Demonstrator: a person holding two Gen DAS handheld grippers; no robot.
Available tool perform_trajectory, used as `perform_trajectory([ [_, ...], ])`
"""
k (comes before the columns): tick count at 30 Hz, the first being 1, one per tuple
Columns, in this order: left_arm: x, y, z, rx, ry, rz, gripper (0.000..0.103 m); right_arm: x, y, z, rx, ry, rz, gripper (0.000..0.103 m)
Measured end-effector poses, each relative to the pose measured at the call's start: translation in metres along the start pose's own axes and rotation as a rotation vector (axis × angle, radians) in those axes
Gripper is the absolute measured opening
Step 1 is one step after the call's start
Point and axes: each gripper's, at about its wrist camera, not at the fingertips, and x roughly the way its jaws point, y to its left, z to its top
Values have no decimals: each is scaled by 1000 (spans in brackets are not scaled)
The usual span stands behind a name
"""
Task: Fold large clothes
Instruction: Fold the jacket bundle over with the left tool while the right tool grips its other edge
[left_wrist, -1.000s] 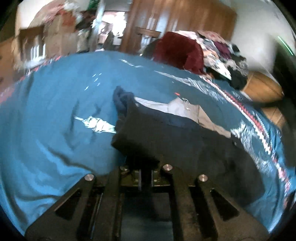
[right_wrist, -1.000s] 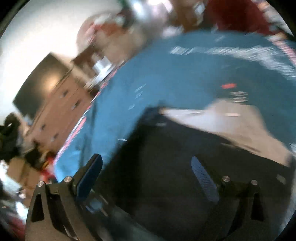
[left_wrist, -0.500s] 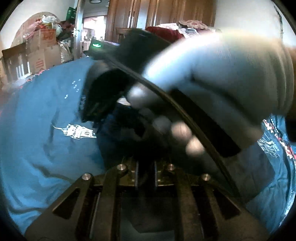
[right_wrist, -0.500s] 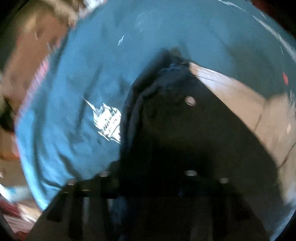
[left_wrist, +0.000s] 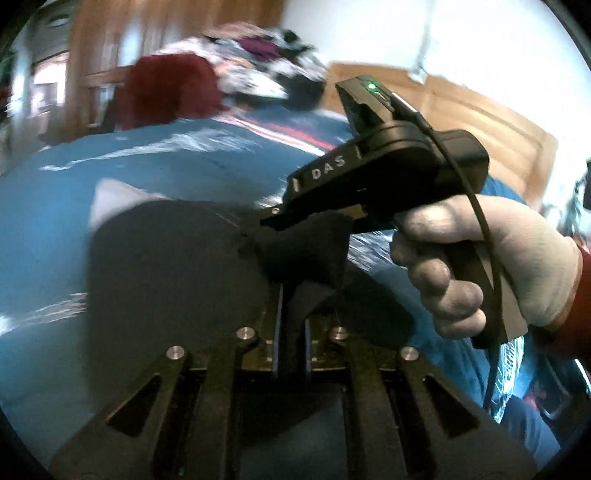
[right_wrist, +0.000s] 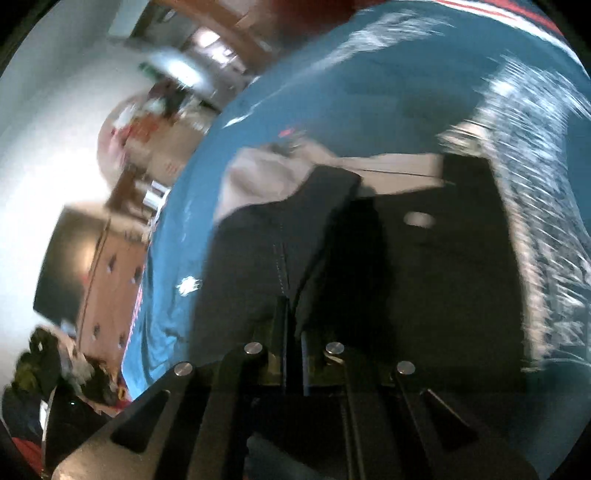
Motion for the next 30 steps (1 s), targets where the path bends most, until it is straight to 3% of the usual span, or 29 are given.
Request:
perform_trajectory([
  [5,15,-27,15,47,23,-27,8,-35,-44,1,76,-63,77,6],
  [11,-14,-44,20,57,-71,-26,14,-84,6,-7,-123,-206,179,6],
  [13,17,-44,10,39,31,-41,16,-63,-29,-10,-54,-166,98,6],
  [14,46,-43,5,21,124,-63,20,-48,-58,-14,5,-132,65,6],
  [16,102,-31,-21,-35,320,-84,18,-20,-108,-25,128,-58,-9,6],
  [18,103,-33,-19,-35,313,-87,16,-9,-138,-35,212,-53,22,4],
  [25,67,-57,-8,-2,247,-116,26,-45,-102,-32,116,-114,34,4],
  [29,34,-57,-19,-2,227,-114,48,-41,-122,-39,182,-78,19,4],
  [30,29,-52,-22,-15,222,-110,50,-34,-127,-40,193,-49,18,4],
])
